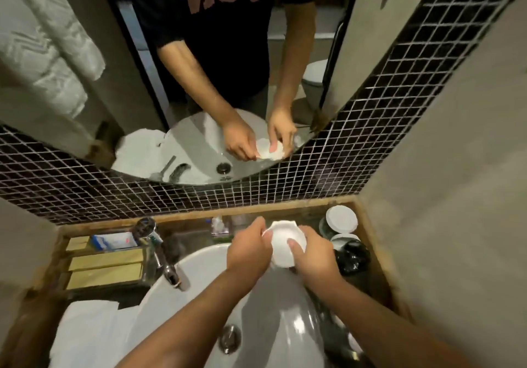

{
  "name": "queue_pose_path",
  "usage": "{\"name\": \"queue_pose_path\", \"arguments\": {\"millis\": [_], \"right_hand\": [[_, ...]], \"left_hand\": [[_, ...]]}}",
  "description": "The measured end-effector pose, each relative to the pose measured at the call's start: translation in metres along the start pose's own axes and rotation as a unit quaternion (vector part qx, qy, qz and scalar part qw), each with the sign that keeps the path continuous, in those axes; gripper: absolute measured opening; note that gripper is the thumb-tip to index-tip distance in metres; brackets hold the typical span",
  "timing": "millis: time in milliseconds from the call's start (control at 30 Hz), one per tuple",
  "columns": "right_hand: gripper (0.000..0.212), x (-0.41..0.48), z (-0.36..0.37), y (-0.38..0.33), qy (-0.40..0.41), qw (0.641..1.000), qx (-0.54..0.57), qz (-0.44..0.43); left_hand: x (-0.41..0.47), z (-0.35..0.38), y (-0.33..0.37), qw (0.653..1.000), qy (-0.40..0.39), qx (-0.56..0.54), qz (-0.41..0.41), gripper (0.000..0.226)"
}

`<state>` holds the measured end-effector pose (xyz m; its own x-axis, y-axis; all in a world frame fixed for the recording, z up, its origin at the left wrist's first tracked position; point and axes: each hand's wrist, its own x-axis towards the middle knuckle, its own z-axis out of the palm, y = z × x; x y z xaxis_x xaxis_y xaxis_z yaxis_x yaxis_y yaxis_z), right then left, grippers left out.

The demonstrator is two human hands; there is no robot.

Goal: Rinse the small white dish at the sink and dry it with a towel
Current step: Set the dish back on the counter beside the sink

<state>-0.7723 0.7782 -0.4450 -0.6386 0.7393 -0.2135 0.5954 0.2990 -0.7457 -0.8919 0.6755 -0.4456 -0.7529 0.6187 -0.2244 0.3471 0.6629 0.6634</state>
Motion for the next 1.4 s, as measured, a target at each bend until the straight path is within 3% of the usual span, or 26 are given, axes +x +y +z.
{"name": "queue_pose_path", "arguments": {"millis": [200, 300, 400, 767, 1133, 1267, 1400], "right_hand": [[0.029, 0.065, 0.028, 0.055, -0.037, 0.979, -0.188, 0.068], [0.029, 0.079, 0.043, 0.075, 0.013, 0.978, -0.158, 0.134], [0.028, 0.078, 0.056, 0.086, 0.048, 0.981, -0.094, 0.161], [0.016, 0.083, 0.059, 0.103, 0.021, 0.983, -0.152, 0.103], [0.046, 0.066, 0.07, 0.115, -0.01, 0.986, -0.167, 0.024], [0.054, 0.037, 0.068, 0.121, -0.004, 0.988, -0.153, 0.007], [0.051, -0.001, 0.055, 0.131, -0.011, 0.991, -0.13, -0.023]], "left_hand": [[0.052, 0.064, -0.004, 0.985, -0.049, 0.166, -0.006, 0.007], [0.07, 0.087, -0.007, 0.967, -0.083, 0.241, -0.008, 0.025], [0.08, 0.098, -0.013, 0.959, -0.074, 0.272, -0.009, 0.018], [0.09, 0.11, -0.025, 0.959, -0.073, 0.272, -0.026, 0.011], [0.074, 0.126, -0.045, 0.957, -0.042, 0.288, -0.017, 0.037], [0.049, 0.124, -0.048, 0.954, -0.037, 0.295, 0.027, 0.054], [0.012, 0.122, -0.039, 0.961, -0.033, 0.232, 0.145, 0.055]]}}
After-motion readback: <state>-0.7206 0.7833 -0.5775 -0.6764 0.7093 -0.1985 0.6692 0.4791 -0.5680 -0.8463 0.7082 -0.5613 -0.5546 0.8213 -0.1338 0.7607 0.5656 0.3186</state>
